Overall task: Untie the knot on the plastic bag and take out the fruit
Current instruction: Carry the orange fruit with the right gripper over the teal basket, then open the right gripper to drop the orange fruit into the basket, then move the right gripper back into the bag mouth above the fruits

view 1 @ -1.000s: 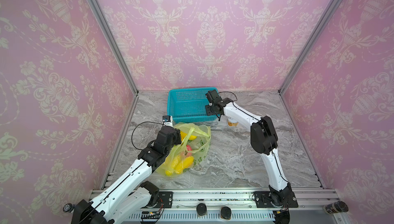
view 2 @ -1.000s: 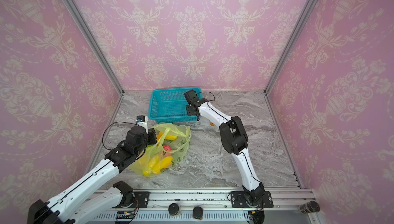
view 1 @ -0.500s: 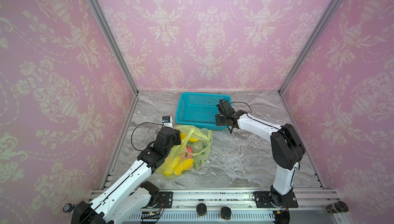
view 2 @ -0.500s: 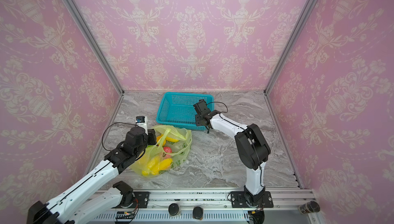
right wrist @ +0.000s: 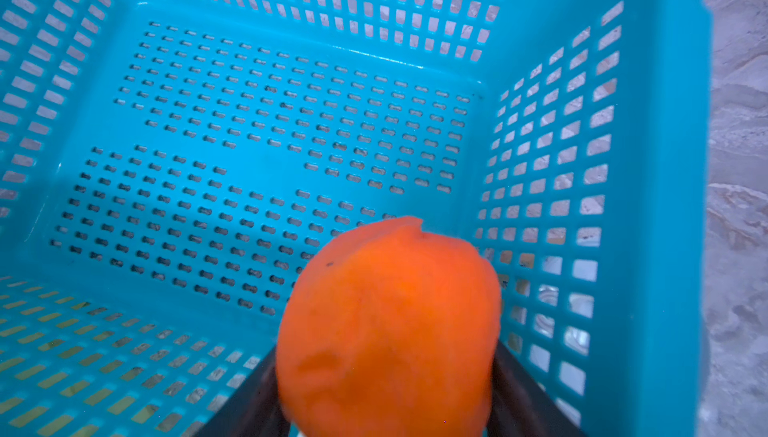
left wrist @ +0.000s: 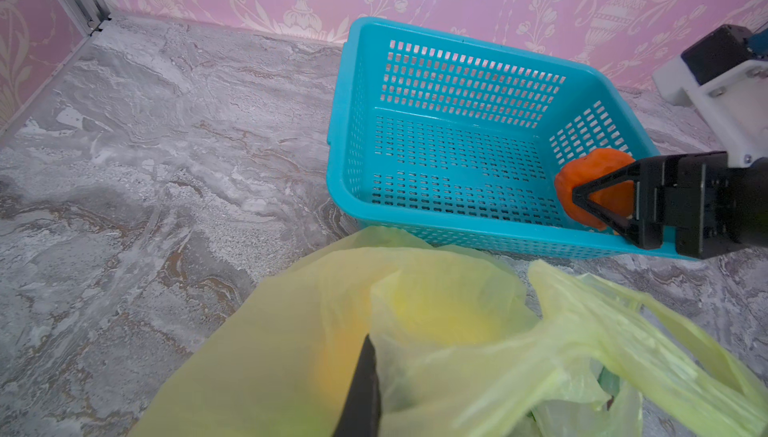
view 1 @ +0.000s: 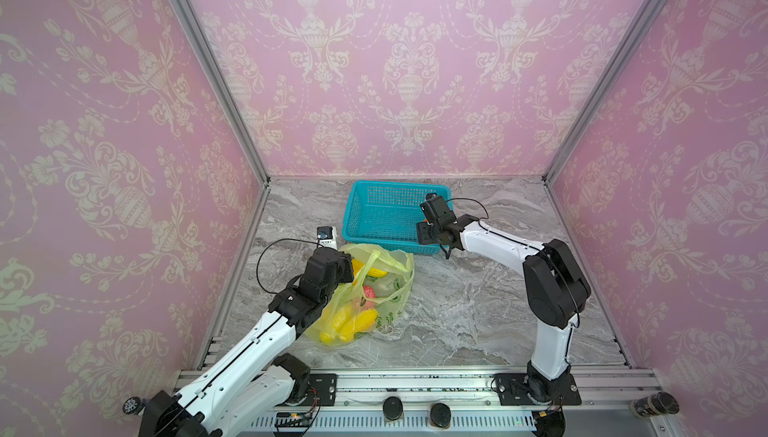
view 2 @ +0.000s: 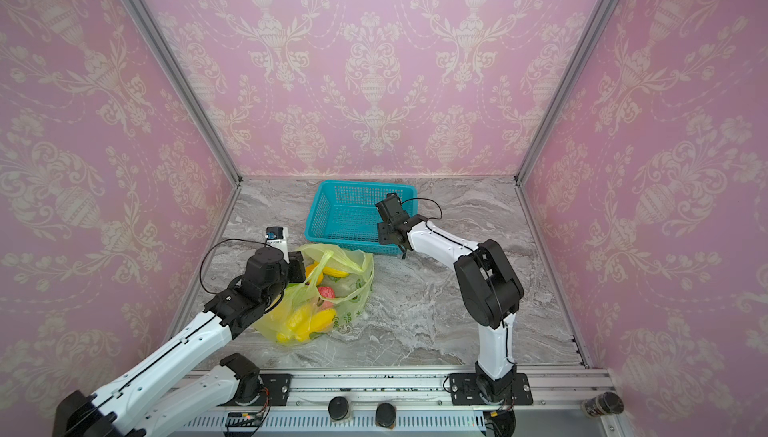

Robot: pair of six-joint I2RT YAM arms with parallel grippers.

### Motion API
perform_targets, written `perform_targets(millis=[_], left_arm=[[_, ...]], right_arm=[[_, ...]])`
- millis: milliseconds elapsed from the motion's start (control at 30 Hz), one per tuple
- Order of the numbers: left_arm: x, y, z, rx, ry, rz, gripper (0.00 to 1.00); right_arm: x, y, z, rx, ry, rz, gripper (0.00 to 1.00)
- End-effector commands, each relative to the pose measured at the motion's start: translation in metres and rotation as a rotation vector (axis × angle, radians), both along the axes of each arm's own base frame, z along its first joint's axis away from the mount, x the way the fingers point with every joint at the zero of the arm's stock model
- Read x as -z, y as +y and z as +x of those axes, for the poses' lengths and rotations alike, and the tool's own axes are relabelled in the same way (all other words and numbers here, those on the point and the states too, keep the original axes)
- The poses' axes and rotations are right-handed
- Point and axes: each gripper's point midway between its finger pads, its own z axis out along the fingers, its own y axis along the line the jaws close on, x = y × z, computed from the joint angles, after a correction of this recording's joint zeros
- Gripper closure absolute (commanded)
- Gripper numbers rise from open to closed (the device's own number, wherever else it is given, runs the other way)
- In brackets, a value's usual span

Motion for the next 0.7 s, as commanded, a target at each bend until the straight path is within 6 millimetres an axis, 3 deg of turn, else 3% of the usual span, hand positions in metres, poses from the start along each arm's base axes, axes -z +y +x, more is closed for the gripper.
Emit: perform_targets(millis=[0, 200, 333, 533, 667], left_arm=[[0.006, -0.001, 0.001, 0.02, 0.009, 0.015, 1.0], [0.006, -0.001, 0.002, 0.02, 0.01, 0.017, 1.0], [0.006, -0.001, 0.001, 0.018, 0.009, 0.017, 1.0], [0.005, 0.0, 0.001, 0.012, 0.008, 0.019, 1.0], [0.005, 0.002, 0.001, 0.007, 0.007, 0.018, 1.0]], right_arm=[[-0.008, -0.001, -0.004, -0.001, 0.003, -0.017, 0.24], [-0.05, 0.0, -0.018, -0.016, -0.084, -0.006, 0.2], [-0.089, 0.008, -0.048, -0.069, -0.198, 0.055, 0.31], [-0.14, 0.042, -0.136, -0.339, -0.471, 0.166, 0.52], [-0.144, 0.073, -0.193, -0.559, -0.552, 0.283, 0.6]])
